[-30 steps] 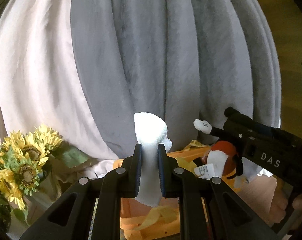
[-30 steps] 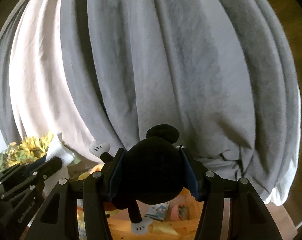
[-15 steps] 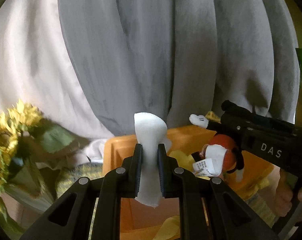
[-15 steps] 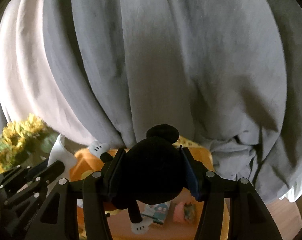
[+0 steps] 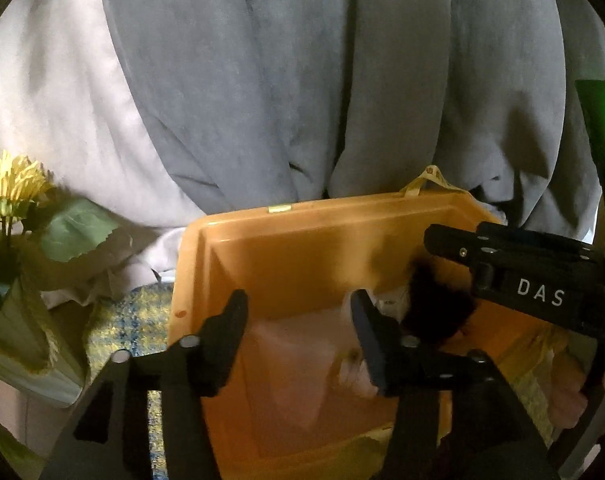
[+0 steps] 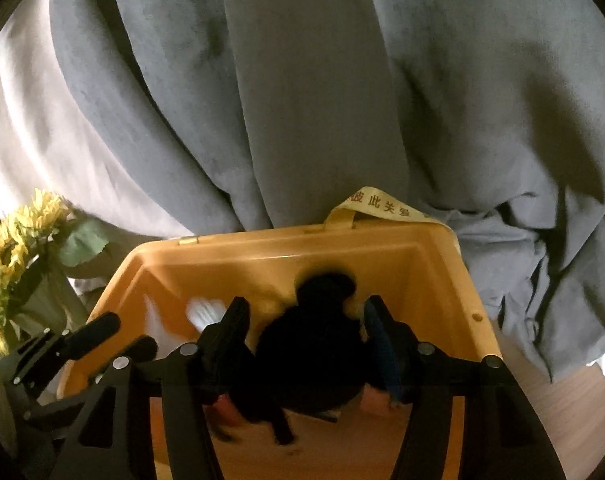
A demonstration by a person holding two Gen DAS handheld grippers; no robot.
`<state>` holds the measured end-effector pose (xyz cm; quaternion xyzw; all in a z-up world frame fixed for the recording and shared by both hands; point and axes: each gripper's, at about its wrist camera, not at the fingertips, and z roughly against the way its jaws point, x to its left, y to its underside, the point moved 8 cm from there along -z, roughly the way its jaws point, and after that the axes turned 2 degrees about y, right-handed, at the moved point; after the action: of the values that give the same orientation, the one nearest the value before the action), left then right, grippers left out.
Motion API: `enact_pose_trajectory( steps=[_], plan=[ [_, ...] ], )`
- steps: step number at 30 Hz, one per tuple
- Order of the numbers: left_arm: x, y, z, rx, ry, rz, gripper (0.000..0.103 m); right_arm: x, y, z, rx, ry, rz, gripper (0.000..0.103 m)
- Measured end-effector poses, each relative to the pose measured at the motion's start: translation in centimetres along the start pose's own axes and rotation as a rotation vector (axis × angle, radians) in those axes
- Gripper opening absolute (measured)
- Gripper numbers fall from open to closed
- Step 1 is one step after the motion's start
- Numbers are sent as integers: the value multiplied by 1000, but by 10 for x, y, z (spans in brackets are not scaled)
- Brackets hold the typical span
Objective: Organize soft objects
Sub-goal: 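Open both grippers to drop the cloth and Mickey plush into the crate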
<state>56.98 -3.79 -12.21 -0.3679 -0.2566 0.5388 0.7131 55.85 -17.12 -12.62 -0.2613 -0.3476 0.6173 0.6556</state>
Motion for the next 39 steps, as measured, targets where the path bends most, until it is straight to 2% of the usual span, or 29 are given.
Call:
enact_pose_trajectory(
  steps=[1, 2, 5, 10, 14, 18, 28, 39],
  plan=[
    [-1, 0, 2, -2, 1, -1, 66, 0, 0, 1, -2, 4, -1, 74],
    [-1, 0, 3, -3, 0, 1, 67, 0, -1, 2, -7, 5, -4, 76],
    [0, -1, 9, -4, -8, 6, 74, 1, -5, 10, -36, 15, 5, 76],
    [-3, -9, 33, -51, -32, 2, 84, -2, -11, 31, -85, 32, 1, 76],
    [-4, -18, 58, -110, -97, -18, 88, -3, -16, 52, -119, 31, -15, 76],
    [-5, -24, 89, -177, -144, -40, 92, -5, -22, 80, -171, 46, -26, 81],
    [-7, -20, 142, -238, -165, -27, 96, 4, -18, 138, -254, 54, -7, 85],
    [-16, -1, 190, -267, -190, 6, 102, 13, 6, 180, -275, 37, -5, 92]
  ],
)
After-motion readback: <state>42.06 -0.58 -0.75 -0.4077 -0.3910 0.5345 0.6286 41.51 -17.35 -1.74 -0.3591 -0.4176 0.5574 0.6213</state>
